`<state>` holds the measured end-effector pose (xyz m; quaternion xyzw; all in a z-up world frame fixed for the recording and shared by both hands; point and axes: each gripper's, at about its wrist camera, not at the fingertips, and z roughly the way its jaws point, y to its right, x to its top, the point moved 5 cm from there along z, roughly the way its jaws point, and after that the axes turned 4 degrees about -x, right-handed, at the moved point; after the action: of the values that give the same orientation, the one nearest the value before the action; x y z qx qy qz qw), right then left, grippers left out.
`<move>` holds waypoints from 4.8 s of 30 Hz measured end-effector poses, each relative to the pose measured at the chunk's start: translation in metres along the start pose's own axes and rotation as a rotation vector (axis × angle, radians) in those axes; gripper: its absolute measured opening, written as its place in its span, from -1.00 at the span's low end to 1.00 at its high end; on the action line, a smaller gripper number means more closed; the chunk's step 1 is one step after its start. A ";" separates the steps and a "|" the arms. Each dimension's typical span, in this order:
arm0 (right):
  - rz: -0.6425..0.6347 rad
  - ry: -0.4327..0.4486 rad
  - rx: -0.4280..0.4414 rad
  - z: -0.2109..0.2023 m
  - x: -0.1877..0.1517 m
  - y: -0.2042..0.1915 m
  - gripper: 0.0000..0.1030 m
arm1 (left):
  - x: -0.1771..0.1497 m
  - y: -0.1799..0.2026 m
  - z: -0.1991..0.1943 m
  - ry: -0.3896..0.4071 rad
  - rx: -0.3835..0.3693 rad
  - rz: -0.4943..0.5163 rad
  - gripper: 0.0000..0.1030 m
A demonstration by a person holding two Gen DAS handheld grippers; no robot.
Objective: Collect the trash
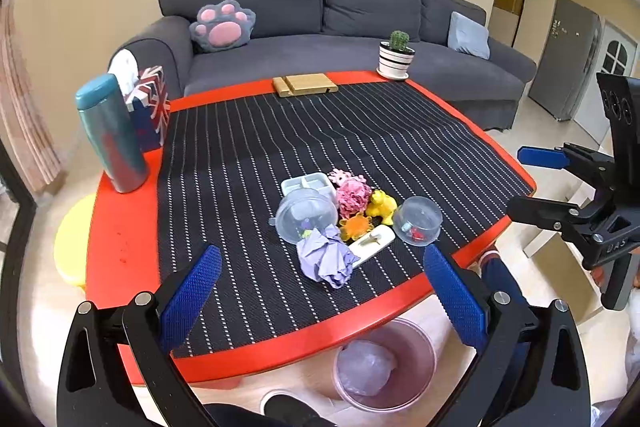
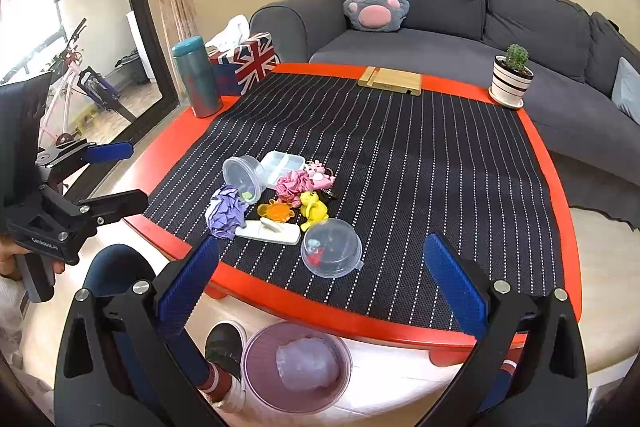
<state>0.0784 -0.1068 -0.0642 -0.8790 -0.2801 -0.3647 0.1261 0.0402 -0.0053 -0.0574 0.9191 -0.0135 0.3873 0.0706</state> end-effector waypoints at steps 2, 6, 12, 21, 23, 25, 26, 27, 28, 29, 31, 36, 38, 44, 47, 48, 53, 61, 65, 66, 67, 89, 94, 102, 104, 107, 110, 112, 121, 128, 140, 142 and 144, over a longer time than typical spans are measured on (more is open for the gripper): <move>0.003 0.000 -0.003 0.000 0.001 0.000 0.94 | 0.000 0.000 0.001 -0.003 -0.006 -0.004 0.88; -0.002 -0.005 -0.013 0.003 -0.001 -0.001 0.94 | 0.000 -0.002 0.001 0.002 -0.004 -0.008 0.88; 0.002 -0.004 -0.009 0.006 0.000 -0.001 0.94 | 0.002 -0.005 0.000 0.015 0.023 0.007 0.88; 0.007 0.012 -0.024 0.003 0.003 0.001 0.94 | 0.004 -0.007 0.000 0.019 0.028 0.005 0.88; 0.012 0.007 -0.024 0.005 0.002 0.002 0.94 | 0.004 -0.007 0.000 0.017 0.022 0.006 0.88; 0.011 -0.002 -0.028 0.007 0.001 0.002 0.94 | 0.003 -0.006 0.001 0.020 0.021 0.005 0.88; 0.012 -0.004 -0.028 0.008 0.001 0.002 0.94 | 0.003 -0.006 0.002 0.018 0.016 0.003 0.88; 0.014 -0.005 -0.029 0.009 0.001 0.002 0.94 | 0.002 -0.006 0.003 0.014 0.013 0.002 0.88; 0.016 -0.006 -0.028 0.009 0.001 0.001 0.94 | 0.001 -0.007 0.004 0.010 0.015 0.003 0.88; 0.018 -0.006 -0.026 0.009 0.000 0.001 0.94 | 0.001 -0.007 0.005 0.006 0.017 0.005 0.88; 0.021 -0.007 -0.022 0.010 0.000 0.001 0.94 | 0.000 -0.006 0.005 0.004 0.015 0.005 0.88; 0.017 -0.014 -0.019 0.011 -0.001 0.001 0.94 | 0.002 -0.005 0.004 0.007 0.005 -0.001 0.88; 0.013 -0.015 -0.023 0.011 -0.001 0.001 0.94 | 0.002 -0.004 0.003 0.010 0.003 -0.001 0.88; 0.015 -0.021 -0.025 0.013 -0.001 0.004 0.94 | 0.003 -0.003 0.005 0.009 0.012 0.003 0.88; 0.012 -0.029 -0.026 0.016 -0.001 0.006 0.94 | 0.002 -0.004 0.006 0.006 0.017 0.006 0.88; 0.011 -0.032 -0.026 0.018 -0.001 0.007 0.94 | 0.003 -0.004 0.007 0.004 0.017 0.006 0.88; 0.006 -0.052 -0.015 0.026 0.002 0.009 0.94 | 0.003 -0.008 0.010 -0.003 0.005 -0.010 0.88; -0.044 -0.128 0.004 0.048 0.001 0.009 0.94 | 0.000 -0.013 0.016 -0.026 0.007 -0.027 0.88; -0.071 -0.170 0.024 0.064 -0.001 0.009 0.94 | -0.001 -0.014 0.017 -0.029 0.006 -0.032 0.88; -0.075 -0.181 0.029 0.068 -0.001 0.009 0.94 | -0.002 -0.014 0.017 -0.030 0.006 -0.031 0.88; -0.082 -0.194 0.039 0.073 -0.002 0.008 0.94 | -0.002 -0.014 0.018 -0.032 0.007 -0.030 0.88; -0.158 -0.321 0.098 0.124 -0.018 0.001 0.06 | -0.007 -0.018 0.023 -0.055 0.011 -0.034 0.88; -0.150 -0.302 0.097 0.120 -0.016 0.002 0.05 | -0.007 -0.018 0.025 -0.060 0.008 -0.032 0.88; -0.107 -0.265 0.099 0.104 -0.008 0.008 0.05 | -0.004 -0.015 0.036 -0.074 0.001 -0.018 0.88; -0.088 -0.257 0.100 0.100 -0.007 0.009 0.05 | -0.002 -0.015 0.040 -0.082 -0.005 -0.017 0.88; -0.073 -0.246 0.098 0.094 -0.006 0.012 0.05 | -0.001 -0.015 0.048 -0.103 -0.011 -0.016 0.88; -0.065 -0.238 0.096 0.089 -0.006 0.014 0.05 | -0.001 -0.016 0.055 -0.130 -0.014 -0.018 0.88; -0.062 -0.235 0.095 0.087 -0.006 0.015 0.05 | -0.002 -0.017 0.062 -0.150 -0.019 -0.023 0.88; -0.053 -0.227 0.086 0.081 -0.007 0.020 0.05 | -0.009 -0.022 0.090 -0.231 -0.041 -0.050 0.88; -0.049 -0.231 0.087 0.081 -0.009 0.021 0.05 | -0.015 -0.021 0.103 -0.265 -0.075 -0.063 0.63; -0.050 -0.221 0.095 0.080 -0.008 0.018 0.05 | -0.017 -0.019 0.104 -0.255 -0.113 -0.051 -0.24; -0.050 -0.218 0.095 0.079 -0.008 0.017 0.05 | -0.015 -0.019 0.101 -0.245 -0.112 -0.046 -0.25; -0.050 -0.214 0.097 0.077 -0.007 0.016 0.05 | -0.014 -0.019 0.096 -0.233 -0.112 -0.044 -0.25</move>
<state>0.1271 -0.0900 -0.1237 -0.8985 -0.3310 -0.2580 0.1288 0.1003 -0.0007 -0.1359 0.9526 -0.0232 0.2750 0.1283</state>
